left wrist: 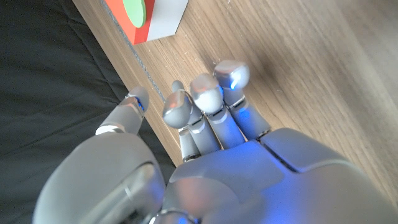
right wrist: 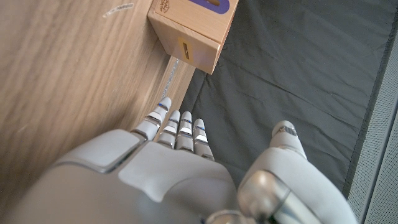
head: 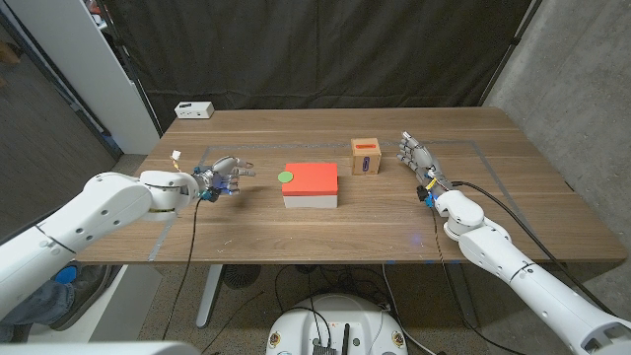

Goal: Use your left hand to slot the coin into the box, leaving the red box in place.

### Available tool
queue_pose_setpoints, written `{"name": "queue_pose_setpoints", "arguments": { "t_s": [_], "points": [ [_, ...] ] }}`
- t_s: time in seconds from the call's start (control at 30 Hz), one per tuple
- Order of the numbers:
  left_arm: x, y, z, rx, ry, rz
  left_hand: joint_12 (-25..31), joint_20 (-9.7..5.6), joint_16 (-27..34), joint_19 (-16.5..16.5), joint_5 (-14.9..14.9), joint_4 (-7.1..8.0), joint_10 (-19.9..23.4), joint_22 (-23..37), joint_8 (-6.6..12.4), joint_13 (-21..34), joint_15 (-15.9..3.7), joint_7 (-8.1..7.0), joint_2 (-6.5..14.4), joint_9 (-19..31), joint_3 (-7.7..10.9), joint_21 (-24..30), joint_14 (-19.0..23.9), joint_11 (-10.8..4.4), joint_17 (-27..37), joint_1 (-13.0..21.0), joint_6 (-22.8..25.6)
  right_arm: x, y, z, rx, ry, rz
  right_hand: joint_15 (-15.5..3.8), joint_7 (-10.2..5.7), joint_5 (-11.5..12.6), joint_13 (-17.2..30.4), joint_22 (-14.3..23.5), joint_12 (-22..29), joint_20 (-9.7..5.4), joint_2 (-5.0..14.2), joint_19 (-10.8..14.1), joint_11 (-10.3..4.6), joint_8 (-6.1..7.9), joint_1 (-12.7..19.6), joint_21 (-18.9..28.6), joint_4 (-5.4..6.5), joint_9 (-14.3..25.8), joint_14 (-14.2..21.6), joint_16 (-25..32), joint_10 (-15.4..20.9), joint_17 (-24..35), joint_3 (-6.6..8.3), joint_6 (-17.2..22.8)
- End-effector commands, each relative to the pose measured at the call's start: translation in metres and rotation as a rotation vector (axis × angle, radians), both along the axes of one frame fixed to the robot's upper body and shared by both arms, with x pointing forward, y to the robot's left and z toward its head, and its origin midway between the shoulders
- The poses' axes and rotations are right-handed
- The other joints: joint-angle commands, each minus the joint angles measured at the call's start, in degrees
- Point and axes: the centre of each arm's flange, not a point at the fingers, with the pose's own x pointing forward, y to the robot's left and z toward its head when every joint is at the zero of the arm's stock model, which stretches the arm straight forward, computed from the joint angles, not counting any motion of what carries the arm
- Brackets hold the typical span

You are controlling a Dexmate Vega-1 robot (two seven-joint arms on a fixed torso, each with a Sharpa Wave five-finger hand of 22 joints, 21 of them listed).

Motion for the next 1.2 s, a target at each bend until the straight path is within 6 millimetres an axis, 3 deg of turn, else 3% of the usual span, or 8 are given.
{"name": "queue_pose_setpoints", "arguments": {
  "t_s": [0.03,0.6,1.2],
  "points": [
    [0.002,-0.018,-0.003,0.059,0.030,-0.038,0.8,-1.88,0.4,-0.5,-0.1,0.20,-0.3,-0.2,-0.24,-0.2,0.06,1.17,-0.3,0.0,-0.73,0.6,-0.2,-0.24,0.1,0.3,1.3,-0.001,-0.004,-0.003,-0.001,0.002,0.004,0.10,1.39,-0.2,0.1,0.3,0.2,-0.02,0.36,0.5,-0.09,0.42,0.0,-0.1,-0.12,0.2,0.2,0.1,0.8,0.1,0.21,0.6],
    [0.011,-0.045,0.004,0.159,0.043,-0.059,1.0,-1.90,0.0,-0.5,-0.5,0.64,-0.4,-0.6,-0.25,-1.7,0.11,0.81,-1.3,-0.1,-2.14,1.2,-0.5,-0.25,0.1,-1.9,1.6,-0.004,-0.012,-0.009,0.005,0.012,0.000,0.12,1.33,-0.2,0.1,0.3,0.3,0.13,0.40,0.7,-0.02,0.55,0.0,-0.2,-0.14,0.2,0.4,0.2,1.1,0.0,0.19,1.2],
    [0.014,-0.057,0.006,0.172,0.021,-0.037,1.4,-1.97,0.5,-0.6,0.0,-0.31,-1.0,-0.6,-0.12,-2.3,0.05,0.67,0.0,0.0,-1.05,1.8,-0.1,-0.27,-0.1,2.1,2.3,-0.008,-0.013,-0.012,0.006,0.007,-0.004,0.37,1.12,-0.2,0.2,0.3,0.3,0.36,0.44,1.0,-0.09,0.56,-0.1,-0.4,-0.17,0.2,0.7,0.2,1.4,-0.1,0.16,1.6]
  ]
}}
